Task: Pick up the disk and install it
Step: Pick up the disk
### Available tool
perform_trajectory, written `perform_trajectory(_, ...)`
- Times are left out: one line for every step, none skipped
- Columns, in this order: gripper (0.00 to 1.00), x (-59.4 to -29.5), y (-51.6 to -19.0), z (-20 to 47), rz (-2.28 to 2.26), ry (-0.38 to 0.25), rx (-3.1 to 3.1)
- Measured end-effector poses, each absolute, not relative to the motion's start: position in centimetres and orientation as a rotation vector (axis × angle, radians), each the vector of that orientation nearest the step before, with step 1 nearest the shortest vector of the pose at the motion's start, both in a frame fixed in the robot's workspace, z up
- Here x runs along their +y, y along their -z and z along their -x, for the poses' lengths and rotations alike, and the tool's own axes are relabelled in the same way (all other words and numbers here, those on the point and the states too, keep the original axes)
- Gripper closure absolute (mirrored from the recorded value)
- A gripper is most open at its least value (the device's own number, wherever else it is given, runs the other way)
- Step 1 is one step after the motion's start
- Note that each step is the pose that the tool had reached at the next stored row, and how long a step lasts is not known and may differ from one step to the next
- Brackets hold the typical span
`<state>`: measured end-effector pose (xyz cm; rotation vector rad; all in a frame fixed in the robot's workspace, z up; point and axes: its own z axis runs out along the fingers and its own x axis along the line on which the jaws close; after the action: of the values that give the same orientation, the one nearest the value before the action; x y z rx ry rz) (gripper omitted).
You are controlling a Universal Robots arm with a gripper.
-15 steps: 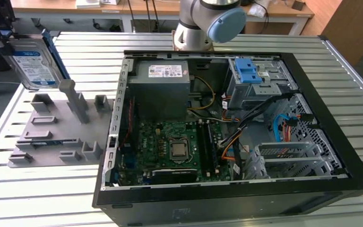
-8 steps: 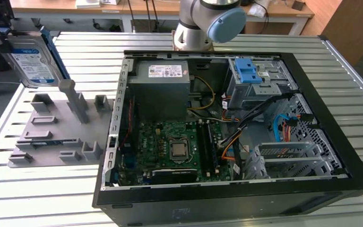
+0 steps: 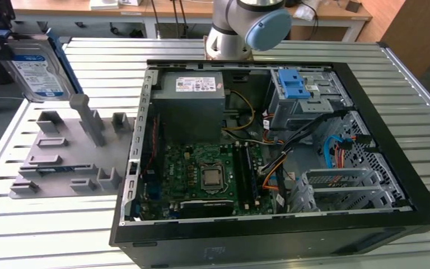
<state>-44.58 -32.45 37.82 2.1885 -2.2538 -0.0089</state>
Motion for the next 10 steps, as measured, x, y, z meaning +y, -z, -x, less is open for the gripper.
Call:
perform_trajectory(0.64,-32.44,-37.88,44.58,-2.189,0.009,-2.254)
perform_trajectory(0.64,-32.43,-37.93,44.58,-2.188,0.009,-2.254)
perform_trajectory(0.64,-32.42,-37.99,44.58,-2.189,0.009,-2.254)
perform_trajectory(0.64,-32.42,-38.05,44.58,-2.189,0.009,-2.254)
perform_trajectory(0.64,-32.41,-38.11,44.58,-2.189,0.009,-2.254)
perform_trajectory(0.64,-32.41,-38.16,44.58,-2.189,0.009,-2.254)
perform_trajectory(0.64,-32.41,-38.23,44.58,-2.189,0.009,-2.254)
perform_trajectory(0.64,-32.4,-38.28,44.58,-2.189,0.009,-2.254)
perform_trajectory(0.64,-32.4,-38.35,44.58,-2.189,0.009,-2.254)
perform_trajectory(0.64,-32.39,-38.42,44.58,-2.189,0.009,-2.254)
